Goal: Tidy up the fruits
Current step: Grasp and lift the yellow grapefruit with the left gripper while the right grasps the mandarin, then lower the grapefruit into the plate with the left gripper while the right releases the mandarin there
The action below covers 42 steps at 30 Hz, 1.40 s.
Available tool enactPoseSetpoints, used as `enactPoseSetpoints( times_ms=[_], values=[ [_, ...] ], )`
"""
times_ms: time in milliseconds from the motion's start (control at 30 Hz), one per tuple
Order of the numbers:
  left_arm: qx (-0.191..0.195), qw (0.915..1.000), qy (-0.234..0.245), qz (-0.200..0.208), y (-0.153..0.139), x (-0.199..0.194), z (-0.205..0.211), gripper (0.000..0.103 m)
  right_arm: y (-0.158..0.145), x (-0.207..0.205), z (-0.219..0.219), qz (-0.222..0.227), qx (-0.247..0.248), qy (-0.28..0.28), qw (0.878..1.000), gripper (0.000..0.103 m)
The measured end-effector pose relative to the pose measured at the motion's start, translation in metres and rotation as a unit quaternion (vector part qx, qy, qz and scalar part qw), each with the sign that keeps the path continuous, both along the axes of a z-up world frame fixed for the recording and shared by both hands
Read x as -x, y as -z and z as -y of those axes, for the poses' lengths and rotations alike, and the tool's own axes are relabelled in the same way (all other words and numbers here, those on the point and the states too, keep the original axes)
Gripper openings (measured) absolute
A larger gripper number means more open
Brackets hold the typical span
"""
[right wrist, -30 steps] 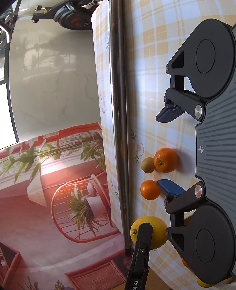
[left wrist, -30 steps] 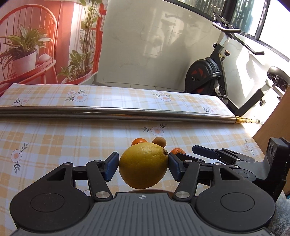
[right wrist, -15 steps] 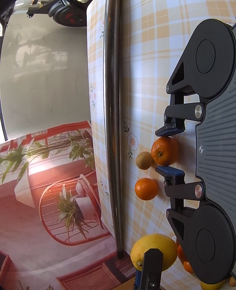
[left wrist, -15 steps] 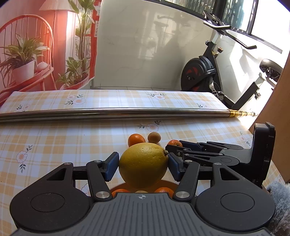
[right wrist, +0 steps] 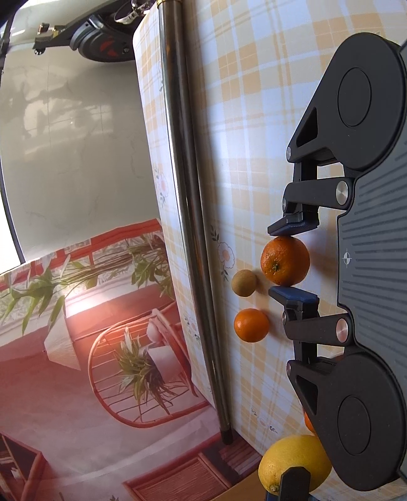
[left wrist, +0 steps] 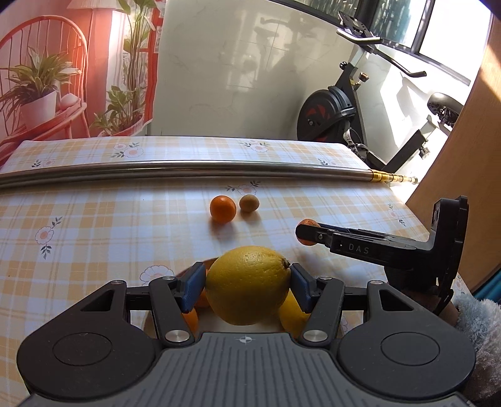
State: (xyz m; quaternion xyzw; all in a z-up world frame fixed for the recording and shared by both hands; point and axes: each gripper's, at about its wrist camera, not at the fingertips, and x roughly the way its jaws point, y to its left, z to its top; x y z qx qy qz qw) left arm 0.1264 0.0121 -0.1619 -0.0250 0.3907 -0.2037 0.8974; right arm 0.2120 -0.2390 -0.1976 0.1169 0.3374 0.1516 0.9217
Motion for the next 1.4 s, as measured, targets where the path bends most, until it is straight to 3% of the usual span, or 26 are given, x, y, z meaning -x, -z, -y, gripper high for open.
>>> enactPoseSetpoints(
  times_ms=[267,467,633,1033,1400],
  values=[
    [0.009,0.9991,0.024,-0.033,0.016,0.029,0.002,0.061,-0.030,0.047,0.012,0.016,-0.044,0.021,0.999,0.032],
    [0.007,0.9984,0.028,-0.049,0.020,0.043,0.000,0.061,-0.043,0.071,-0.002,0.014,-0.031,0.006,0.999,0.032],
    [-0.020,0.9964,0.039,-0.072,0.024,0.051,0.003,0.061,-0.046,0.089,-0.015,0.010,-0.024,-0.007,1.000,0.032],
    [-0.043,0.9946,0.048,-0.081,0.029,0.067,0.009,0.061,-0.059,0.116,-0.019,0.008,-0.028,-0.018,0.999,0.032],
    [-0.014,0.9935,0.028,-0.109,0.037,0.062,-0.002,0.058,-0.061,0.127,-0.018,-0.005,-0.040,-0.029,0.999,0.032]
  ],
)
